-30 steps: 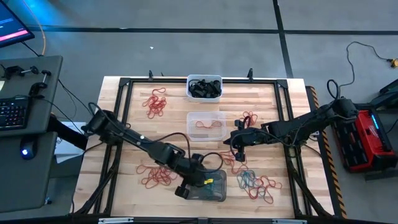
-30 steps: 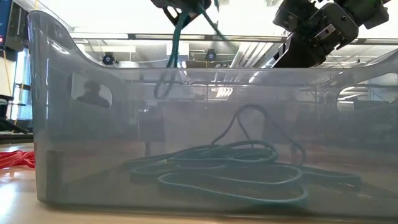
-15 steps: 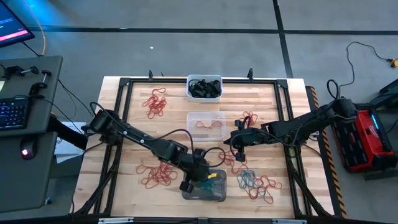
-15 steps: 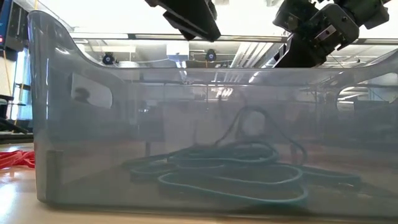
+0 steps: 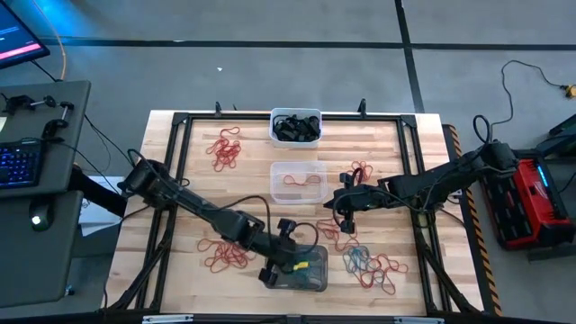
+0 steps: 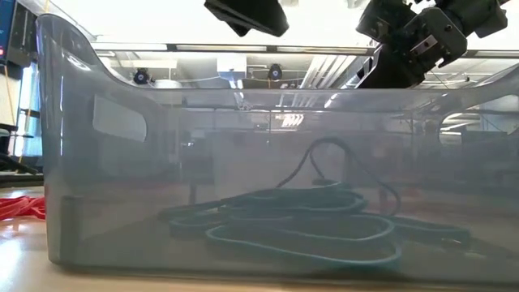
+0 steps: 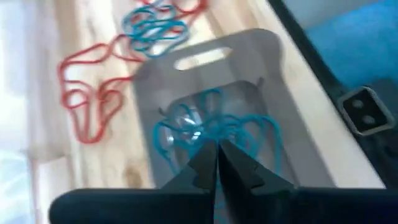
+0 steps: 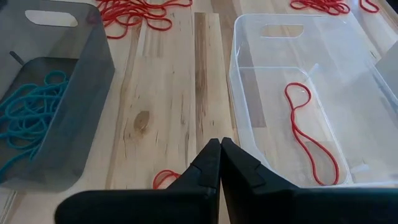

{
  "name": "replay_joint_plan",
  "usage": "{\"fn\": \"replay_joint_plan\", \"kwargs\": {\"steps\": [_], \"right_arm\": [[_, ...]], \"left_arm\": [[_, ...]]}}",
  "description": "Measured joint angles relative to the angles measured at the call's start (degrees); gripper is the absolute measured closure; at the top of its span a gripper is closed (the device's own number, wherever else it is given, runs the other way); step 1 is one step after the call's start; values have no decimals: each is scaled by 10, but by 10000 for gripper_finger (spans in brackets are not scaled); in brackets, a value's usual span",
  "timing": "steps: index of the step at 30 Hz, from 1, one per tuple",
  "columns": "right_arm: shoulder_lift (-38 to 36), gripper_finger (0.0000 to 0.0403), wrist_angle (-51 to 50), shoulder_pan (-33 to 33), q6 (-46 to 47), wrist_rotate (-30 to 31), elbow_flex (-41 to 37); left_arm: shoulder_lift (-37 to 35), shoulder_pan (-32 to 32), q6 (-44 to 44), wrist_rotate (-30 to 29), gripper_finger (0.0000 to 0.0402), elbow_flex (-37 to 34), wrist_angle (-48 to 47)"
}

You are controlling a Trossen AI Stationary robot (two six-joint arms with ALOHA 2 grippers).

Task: Sort rubber bands into baskets
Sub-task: Put the blue rubber band into the black bin

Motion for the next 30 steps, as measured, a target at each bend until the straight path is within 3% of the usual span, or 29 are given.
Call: {"fn": "replay_joint_plan", "kwargs": {"steps": [10, 19, 30], "right_arm": [[0, 402, 3, 0, 0, 1, 0], [0, 402, 3, 0, 6, 2, 0], [0, 402, 3, 0, 35, -8, 0]], "left_arm": [[-15, -1, -7, -3, 401, -63, 116], [-87, 8, -2, -6, 401, -139, 224], [-207, 39, -20, -35, 401, -321, 387]]}}
